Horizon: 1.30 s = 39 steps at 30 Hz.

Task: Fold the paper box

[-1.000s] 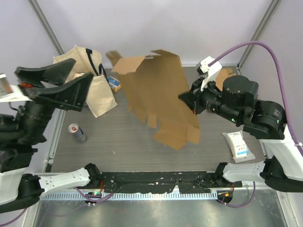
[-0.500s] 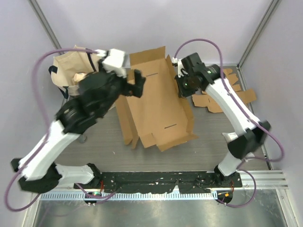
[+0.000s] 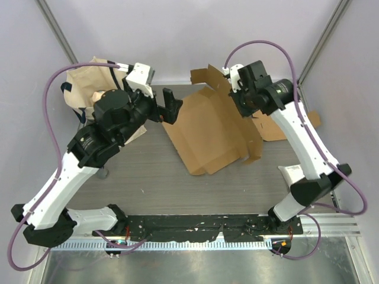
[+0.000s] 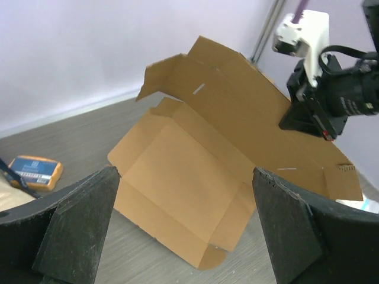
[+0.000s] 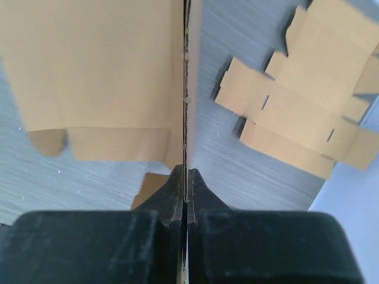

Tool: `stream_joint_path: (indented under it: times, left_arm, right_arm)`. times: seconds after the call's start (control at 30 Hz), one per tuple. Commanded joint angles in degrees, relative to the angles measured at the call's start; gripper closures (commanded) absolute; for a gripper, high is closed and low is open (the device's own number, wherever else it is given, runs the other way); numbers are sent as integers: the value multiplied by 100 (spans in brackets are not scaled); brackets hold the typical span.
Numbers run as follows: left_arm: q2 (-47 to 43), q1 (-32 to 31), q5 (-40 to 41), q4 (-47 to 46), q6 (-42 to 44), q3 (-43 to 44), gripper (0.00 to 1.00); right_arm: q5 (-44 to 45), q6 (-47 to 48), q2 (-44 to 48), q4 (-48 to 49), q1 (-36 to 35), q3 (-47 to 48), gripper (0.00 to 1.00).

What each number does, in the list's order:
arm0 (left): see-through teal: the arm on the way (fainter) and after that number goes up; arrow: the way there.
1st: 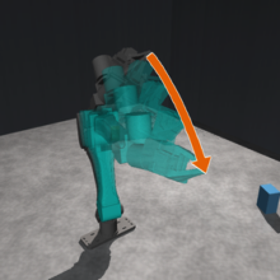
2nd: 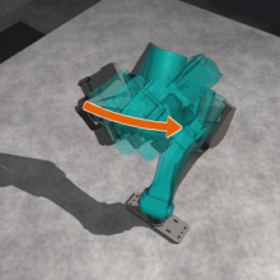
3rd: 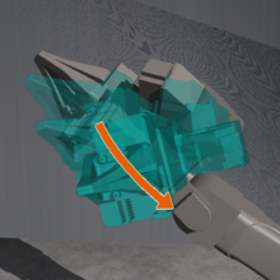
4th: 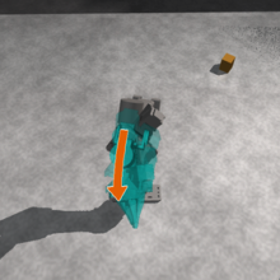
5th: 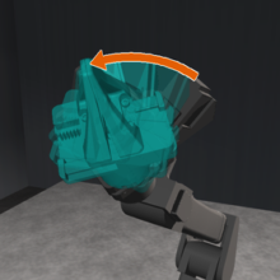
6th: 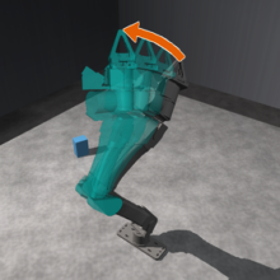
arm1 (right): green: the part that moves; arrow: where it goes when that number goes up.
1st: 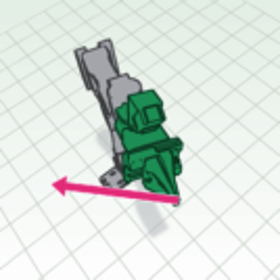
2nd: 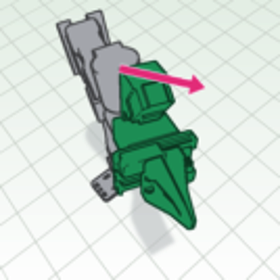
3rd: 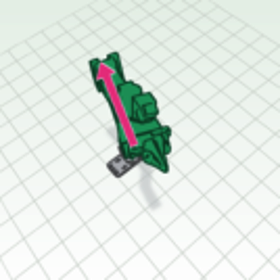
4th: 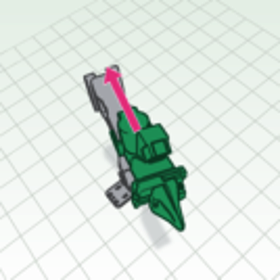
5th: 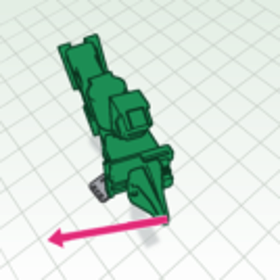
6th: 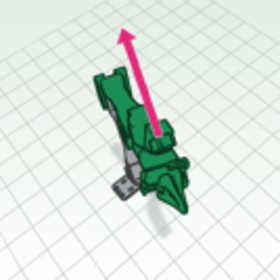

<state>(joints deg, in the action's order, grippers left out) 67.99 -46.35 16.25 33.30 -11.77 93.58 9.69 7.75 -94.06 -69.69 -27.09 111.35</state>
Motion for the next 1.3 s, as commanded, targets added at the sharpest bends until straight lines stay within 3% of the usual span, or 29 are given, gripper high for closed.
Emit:
stream_joint_path:
  times: [0.0, 0.1, 0.17, 0.3, 0.6, 0.73, 0.93, 1.27]
  left_arm:
    - [-84, 117, -761, -570, -184, -278, 0]
    - [-207, 476, -1237, -1297, -587, -936, 2]
    - [-155, 696, -1816, -1852, -843, -1314, 3]
    - [30, 1074, -2108, -2265, -1222, -1649, 9]
    - [65, 1277, -1669, -2890, -239, -2353, 3]
    - [408, 1567, -1554, -2741, 95, -2195, 7]
    - [1119, 2446, -3071, -3304, -10, -2117, 6]
    - [2219, 2517, -3910, -3304, 201, -1676, 13]
  right_arm:
    - [-346, 947, 345, -54, -51, -77, 99]
    - [-617, 1360, 205, 88, -68, -342, 99]
    - [-889, 1570, -67, -26, -59, -97, 99]
    - [-1758, 2140, -490, -97, -59, 370, 99]
    - [-2991, 2758, -1649, -440, 362, 976, 98]
    - [-3061, 2863, -1958, -519, 362, 1257, 98]
    - [-2991, 3074, -1914, -221, 371, 881, 98]
    - [-3114, 3277, -1800, 298, 415, 546, 98]
